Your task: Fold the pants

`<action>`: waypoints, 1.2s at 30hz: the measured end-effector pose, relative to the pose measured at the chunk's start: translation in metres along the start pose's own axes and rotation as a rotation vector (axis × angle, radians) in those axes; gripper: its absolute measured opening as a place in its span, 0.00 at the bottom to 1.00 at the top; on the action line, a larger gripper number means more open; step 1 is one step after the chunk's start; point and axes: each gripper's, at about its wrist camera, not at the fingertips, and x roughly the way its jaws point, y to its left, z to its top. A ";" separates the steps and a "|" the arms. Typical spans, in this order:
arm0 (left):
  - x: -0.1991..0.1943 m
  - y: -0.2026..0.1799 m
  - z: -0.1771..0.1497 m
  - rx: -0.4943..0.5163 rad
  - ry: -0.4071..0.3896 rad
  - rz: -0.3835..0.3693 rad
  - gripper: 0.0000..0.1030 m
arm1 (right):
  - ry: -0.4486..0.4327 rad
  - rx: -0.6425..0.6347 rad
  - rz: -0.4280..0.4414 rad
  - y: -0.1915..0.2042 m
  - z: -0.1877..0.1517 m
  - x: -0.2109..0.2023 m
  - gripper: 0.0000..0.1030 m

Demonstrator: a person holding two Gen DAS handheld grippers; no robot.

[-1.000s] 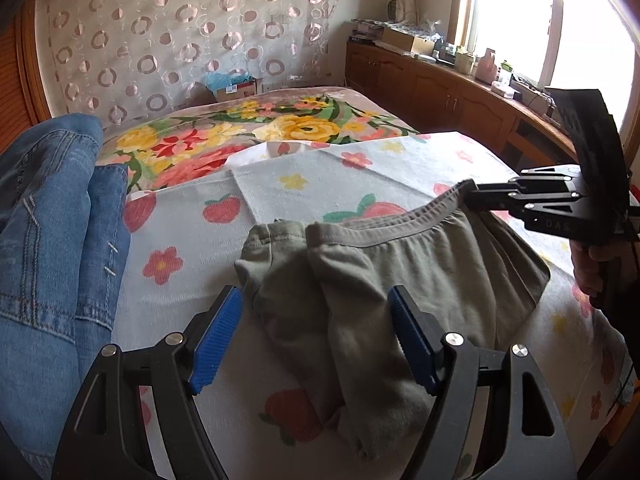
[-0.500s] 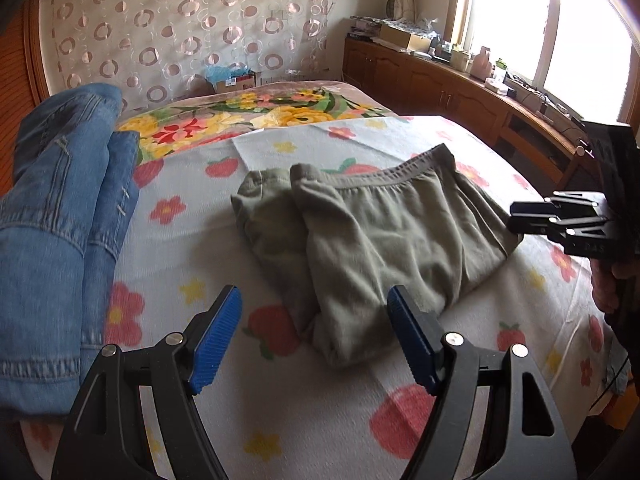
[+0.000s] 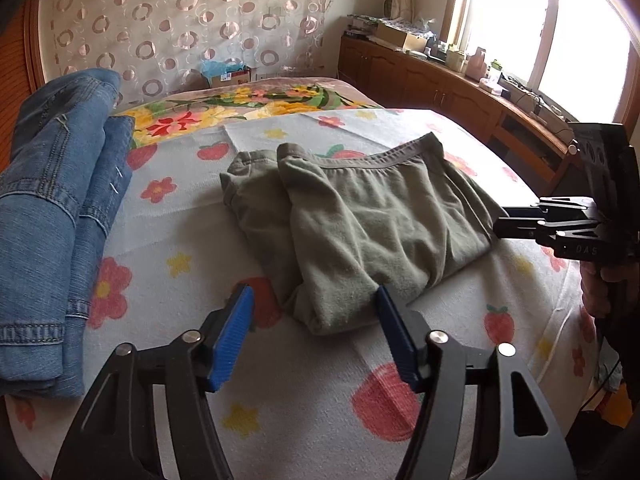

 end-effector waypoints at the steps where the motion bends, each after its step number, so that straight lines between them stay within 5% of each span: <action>1: 0.001 -0.001 0.000 0.002 0.002 0.001 0.61 | 0.001 -0.004 0.006 0.000 0.000 0.000 0.16; 3: 0.003 -0.001 0.000 0.007 0.015 0.022 0.61 | -0.025 -0.016 -0.006 0.000 0.000 -0.006 0.04; 11: 0.006 0.001 -0.003 -0.005 0.021 0.015 0.60 | -0.041 -0.006 -0.043 -0.004 -0.001 -0.005 0.04; 24: 0.000 -0.006 -0.001 -0.013 -0.005 -0.071 0.20 | -0.027 0.008 -0.041 -0.003 0.002 0.000 0.04; 36: -0.027 -0.018 -0.013 0.000 -0.038 -0.053 0.16 | -0.072 0.000 -0.039 0.009 -0.013 -0.028 0.04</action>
